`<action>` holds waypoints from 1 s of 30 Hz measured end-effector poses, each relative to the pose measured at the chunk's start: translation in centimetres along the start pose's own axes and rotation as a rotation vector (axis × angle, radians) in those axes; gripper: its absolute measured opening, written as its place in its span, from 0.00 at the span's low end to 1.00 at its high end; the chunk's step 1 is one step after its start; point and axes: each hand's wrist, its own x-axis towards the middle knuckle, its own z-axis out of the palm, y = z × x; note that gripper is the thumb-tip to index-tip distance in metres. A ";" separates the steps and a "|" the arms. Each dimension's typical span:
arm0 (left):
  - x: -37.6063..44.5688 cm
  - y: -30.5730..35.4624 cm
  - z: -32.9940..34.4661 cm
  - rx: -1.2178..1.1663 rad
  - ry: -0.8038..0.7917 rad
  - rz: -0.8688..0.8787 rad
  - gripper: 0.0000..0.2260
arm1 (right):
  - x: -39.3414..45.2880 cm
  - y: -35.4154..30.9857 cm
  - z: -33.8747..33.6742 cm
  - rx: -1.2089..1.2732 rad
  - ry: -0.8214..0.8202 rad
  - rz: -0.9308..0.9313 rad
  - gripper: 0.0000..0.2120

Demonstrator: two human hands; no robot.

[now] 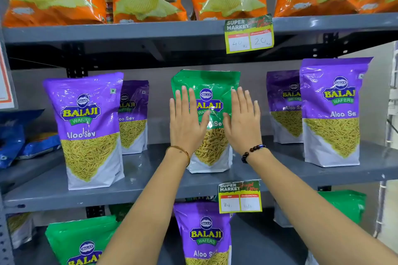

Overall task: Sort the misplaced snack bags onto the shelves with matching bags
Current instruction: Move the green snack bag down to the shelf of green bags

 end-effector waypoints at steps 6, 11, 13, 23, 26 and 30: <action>-0.9 -0.6 -0.2 -0.518 -0.205 -0.395 0.37 | 0.2 0.0 0.7 0.680 -0.362 0.485 0.27; -1.4 -1.7 -1.0 -0.804 -0.306 -0.533 0.23 | 0.5 0.5 0.3 0.887 -0.461 0.606 0.21; -1.6 -2.0 -1.4 -0.827 -0.278 -0.525 0.22 | 0.4 0.5 0.3 0.965 -0.409 0.618 0.17; -3.6 -2.1 -4.7 -1.015 -0.115 -0.506 0.30 | -1.4 -1.6 -2.0 1.191 -0.177 0.616 0.19; -4.9 -1.5 -6.8 -1.040 -0.048 -0.523 0.30 | -2.1 -1.9 -3.7 1.256 -0.190 0.616 0.09; -7.5 0.1 -9.5 -1.095 -0.011 -0.498 0.27 | -4.2 -1.4 -6.2 1.353 -0.261 0.564 0.03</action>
